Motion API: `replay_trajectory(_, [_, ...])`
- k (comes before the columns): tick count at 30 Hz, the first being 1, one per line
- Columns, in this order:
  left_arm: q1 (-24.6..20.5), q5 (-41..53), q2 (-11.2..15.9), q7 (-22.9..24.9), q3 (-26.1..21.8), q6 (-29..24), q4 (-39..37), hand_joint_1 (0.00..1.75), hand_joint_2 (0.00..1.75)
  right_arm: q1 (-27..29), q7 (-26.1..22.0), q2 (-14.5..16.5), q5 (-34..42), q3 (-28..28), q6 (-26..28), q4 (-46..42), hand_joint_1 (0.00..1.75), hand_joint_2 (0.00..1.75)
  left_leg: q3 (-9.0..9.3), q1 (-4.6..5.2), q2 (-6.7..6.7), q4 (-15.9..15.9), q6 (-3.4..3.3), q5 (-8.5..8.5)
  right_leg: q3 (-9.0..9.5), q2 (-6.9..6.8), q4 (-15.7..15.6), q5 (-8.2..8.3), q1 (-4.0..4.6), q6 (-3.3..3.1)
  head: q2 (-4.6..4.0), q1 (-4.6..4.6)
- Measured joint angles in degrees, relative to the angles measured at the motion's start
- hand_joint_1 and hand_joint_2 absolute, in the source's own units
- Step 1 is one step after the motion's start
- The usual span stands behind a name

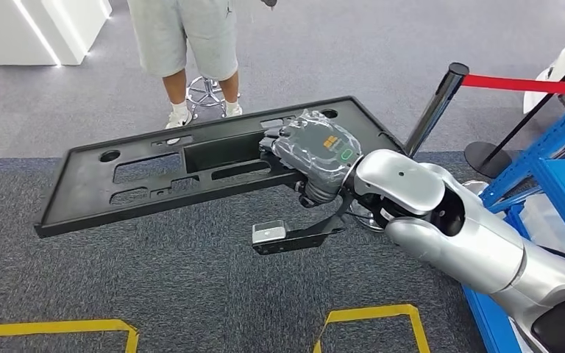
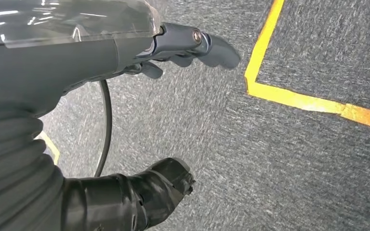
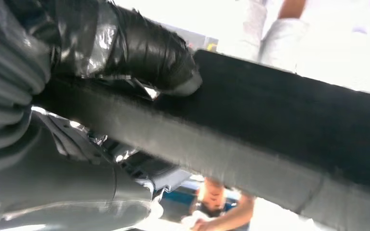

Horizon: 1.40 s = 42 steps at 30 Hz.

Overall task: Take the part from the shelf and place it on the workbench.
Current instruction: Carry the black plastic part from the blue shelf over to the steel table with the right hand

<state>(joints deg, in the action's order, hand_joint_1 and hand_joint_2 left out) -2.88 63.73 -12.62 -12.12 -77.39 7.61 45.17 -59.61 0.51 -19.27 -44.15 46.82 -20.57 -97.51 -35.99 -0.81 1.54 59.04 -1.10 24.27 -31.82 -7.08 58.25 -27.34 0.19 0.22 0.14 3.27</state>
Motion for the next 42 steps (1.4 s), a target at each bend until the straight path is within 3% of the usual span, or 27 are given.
replay_trajectory(1, [0.0,0.1,0.1,-0.2,0.0,0.0,-0.1,0.00,1.75,-0.4,0.3,0.3,-0.3,0.2,-0.4,0.4,1.75,1.75,0.03,-0.04,-0.52,-0.1,-0.33,-0.12,-0.02,0.49,0.3,-0.34,-0.17,0.29,-0.01,-0.01])
replay_trajectory(3, [-0.1,0.3,0.3,-0.7,0.0,-0.2,-0.5,0.00,1.75,-1.4,1.0,1.0,-1.1,0.7,-1.2,1.6,1.75,1.75,0.13,-0.23,-1.50,-0.4,-0.98,-0.39,-1.49,3.45,3.8,-2.66,-0.61,0.71,0.00,-0.01])
replay_trajectory(5, [-0.4,0.6,0.6,-1.0,0.0,-0.6,-1.1,0.00,1.75,-2.6,1.8,1.9,-1.7,1.3,-2.2,3.4,1.75,1.75,0.00,-0.14,-2.56,-0.4,-1.37,-0.51,-5.10,6.26,11.4,-6.33,-0.75,0.75,-0.01,-0.02])
replay_trajectory(6, [-0.6,0.8,0.8,-1.1,0.0,-0.8,-1.4,0.00,1.75,-3.0,2.2,2.5,-2.0,1.6,-2.7,4.5,1.75,1.75,-0.03,-0.06,-3.18,-0.4,-1.48,-0.56,-6.96,6.68,15.0,-7.59,-0.74,0.73,-0.01,-0.02])
replay_trajectory(7, [-0.6,1.0,1.0,-1.1,0.0,-1.1,-1.8,0.00,1.75,-3.4,2.7,3.1,-2.4,2.0,-3.2,5.6,1.75,1.75,-0.04,0.01,-3.90,-0.4,-1.53,-0.59,-8.18,6.85,17.1,-7.82,-0.73,0.65,-0.01,-0.01])
replay_trajectory(8, [-0.6,1.1,1.3,-1.1,0.0,-1.4,-2.2,0.00,1.75,-3.8,3.1,3.7,-2.8,2.5,-3.6,6.7,1.75,1.75,-0.03,0.07,-4.62,-0.3,-1.54,-0.61,-8.51,6.95,17.3,-7.02,-0.71,0.48,-0.01,-0.02])
replay_trajectory(10, [-0.6,1.2,1.9,-1.4,0.0,-2.0,-3.1,0.00,1.75,-5.6,4.2,5.3,-3.7,3.4,-4.6,9.2,1.75,1.75,0.00,0.21,-6.16,-0.2,-1.51,-0.65,-6.15,7.82,11.3,-2.61,-0.56,-0.28,-0.01,-0.02])
replay_trajectory(12, [-0.8,1.2,2.4,-1.9,0.1,-2.4,-4.3,0.00,1.75,-8.3,5.0,7.0,-4.8,4.1,-5.8,12.2,1.75,1.75,-0.29,0.23,-7.47,0.0,-1.25,-0.78,-3.04,10.48,3.9,0.62,-0.55,-1.14,-0.01,0.02])
replay_trajectory(14, [-1.0,1.1,2.9,-2.3,0.1,-2.8,-5.7,0.00,1.75,-10.9,5.7,8.5,-5.9,4.5,-6.7,15.4,1.75,1.75,-0.93,-0.17,-8.66,0.0,-0.53,-1.15,-2.16,11.80,1.4,0.95,-0.41,-1.40,0.00,0.02])
replay_trajectory(16, [-1.1,1.1,3.5,-2.7,0.0,-3.2,-6.9,0.00,1.75,-12.7,6.1,10.1,-6.9,4.8,-7.2,18.8,1.75,1.75,-1.36,-0.58,-9.86,-0.2,0.33,-1.50,-1.87,10.39,0.5,1.23,-0.31,-1.50,0.00,-0.01])
replay_trajectory(17, [-1.1,1.0,3.8,-2.8,0.0,-3.4,-7.6,0.00,1.75,-13.2,6.2,10.8,-7.3,4.8,-7.3,20.4,1.75,1.75,-1.56,-0.53,-9.19,0.1,0.64,-1.29,-1.49,9.60,-0.1,1.48,-0.40,-1.67,0.00,0.06])
replay_trajectory(20, [-1.2,0.8,4.8,-2.9,0.0,-4.5,-9.8,0.00,1.75,-14.5,6.6,11.7,-8.6,4.9,-7.5,24.6,1.75,1.75,-4.74,-0.33,-3.75,6.7,1.48,2.53,-0.66,6.94,-1.4,2.05,-0.45,-2.28,-0.01,0.38])
replay_trajectory(22, [-1.2,0.7,5.2,-2.9,0.0,-5.3,-11.1,0.00,1.75,-15.0,6.9,11.8,-9.6,4.9,-7.6,26.7,1.75,1.75,-7.71,-0.62,-2.31,12.9,2.02,4.90,-0.70,5.24,-1.4,2.00,-0.34,-2.34,-0.01,0.41])
replay_trajectory(23, [-1.2,0.5,5.3,-2.9,0.0,-5.5,-11.8,0.00,1.75,-15.0,7.0,11.8,-10.0,4.9,-7.6,27.6,1.75,1.75,-8.20,-0.78,-2.01,13.9,2.26,4.82,-0.74,4.41,-1.3,1.91,-0.35,-2.24,-0.01,0.41])
replay_trajectory(24, [-1.2,0.4,5.4,-2.8,0.0,-5.8,-12.3,0.00,1.75,-15.1,7.0,11.8,-10.3,4.9,-7.7,28.3,1.75,1.75,-7.51,-0.93,-1.72,12.7,2.46,3.73,-0.78,3.64,-1.2,1.79,-0.37,-2.08,-0.01,0.42])
replay_trajectory(26, [-1.2,0.3,5.7,-2.8,0.0,-6.1,-13.2,0.00,1.75,-15.4,7.0,11.9,-10.8,4.8,-7.7,29.4,1.75,1.75,-3.80,-1.01,0.10,5.9,2.67,0.70,-0.85,2.26,-0.6,1.30,-0.36,-1.54,-0.01,0.43])
replay_trajectory(28, [-1.3,0.1,6.0,-2.8,0.0,-6.2,-13.9,0.00,1.75,-15.9,7.0,12.0,-11.1,4.5,-7.8,30.2,1.75,1.75,-1.24,-0.74,1.83,1.0,2.03,-0.59,-1.04,1.18,0.2,0.69,0.01,-0.86,-0.01,0.38])
replay_trajectory(29, [-1.3,0.0,6.0,-2.8,0.0,-6.2,-14.2,0.00,1.75,-16.1,7.0,12.1,-11.3,4.4,-7.9,30.5,1.75,1.75,-1.09,-0.56,2.03,0.5,1.51,-0.37,-1.08,0.70,0.5,0.46,0.25,-0.57,-0.01,0.35])
replay_trajectory(31, [-1.3,-0.1,6.2,-2.8,0.0,-6.3,-14.6,0.00,1.75,-16.4,7.2,12.3,-11.8,4.3,-8.2,30.9,1.75,1.75,-1.20,-0.56,0.65,0.6,0.55,-0.44,-0.95,-0.16,0.7,0.05,0.27,0.00,0.00,0.32])
replay_trajectory(32, [-1.3,-0.2,6.2,-2.7,0.0,-6.4,-14.8,0.00,1.75,-16.6,7.3,12.3,-12.2,4.2,-8.3,31.1,1.75,1.75,-1.20,-0.61,0.00,0.6,0.22,-0.51,-0.98,0.41,1.1,-0.45,0.05,0.33,-0.01,0.29])
replay_trajectory(34, [-1.4,-0.2,6.3,-2.6,0.0,-6.5,-15.0,0.00,1.75,-17.0,7.4,12.3,-13.3,4.1,-8.5,31.4,1.75,1.75,-1.17,-0.71,-1.13,0.4,-0.45,-0.71,-2.50,3.54,4.8,-2.97,-0.43,0.82,0.00,0.29])
replay_trajectory(35, [-1.4,-0.2,6.3,-2.6,0.0,-6.5,-15.1,0.00,1.75,-17.2,7.2,12.2,-14.1,4.0,-8.7,31.6,1.75,1.75,-1.21,-0.67,-1.67,0.4,-0.67,-0.76,-4.14,5.34,8.4,-4.83,-0.55,0.88,-0.01,0.29])
replay_trajectory(37, [-1.5,-0.3,6.4,-2.6,0.0,-6.6,-15.2,0.00,1.75,-17.6,5.9,12.1,-15.7,4.2,-9.5,31.8,1.75,1.75,-1.25,-0.50,-3.01,0.4,-0.96,-0.82,-7.80,6.75,15.6,-7.57,-0.55,0.82,-0.01,0.30])
replay_trajectory(38, [-1.5,-0.3,6.4,-2.6,0.0,-6.6,-15.3,0.00,1.75,-17.7,5.1,12.1,-16.3,4.5,-10.1,31.9,1.75,1.75,-1.25,-0.43,-3.79,0.4,-1.01,-0.84,-8.79,6.92,17.3,-7.54,-0.54,0.70,-0.01,0.29])
replay_trajectory(39, [-1.5,-0.3,6.5,-2.6,0.0,-6.5,-15.3,0.00,1.75,-17.8,4.3,12.1,-16.8,4.8,-10.6,32.0,1.75,1.75,-1.24,-0.36,-4.61,0.5,-1.02,-0.86,-8.76,7.07,16.7,-6.40,-0.52,0.48,-0.01,0.29])
replay_trajectory(40, [-1.5,-0.4,6.5,-2.6,0.0,-6.5,-15.4,0.00,1.75,-18.0,3.6,12.1,-17.2,5.2,-10.9,32.1,1.75,1.75,-1.23,-0.32,-5.46,0.5,-1.01,-0.88,-7.68,7.46,13.9,-4.34,-0.48,0.13,-0.01,0.29])
replay_trajectory(42, [-1.5,-0.4,6.5,-2.7,0.0,-6.5,-15.5,0.00,1.75,-18.8,2.3,12.1,-18.5,6.0,-11.4,32.2,1.75,1.75,-1.37,-0.26,-6.93,0.6,-0.85,-0.97,-4.45,9.82,6.2,-0.46,-0.47,-0.80,-0.01,0.31])
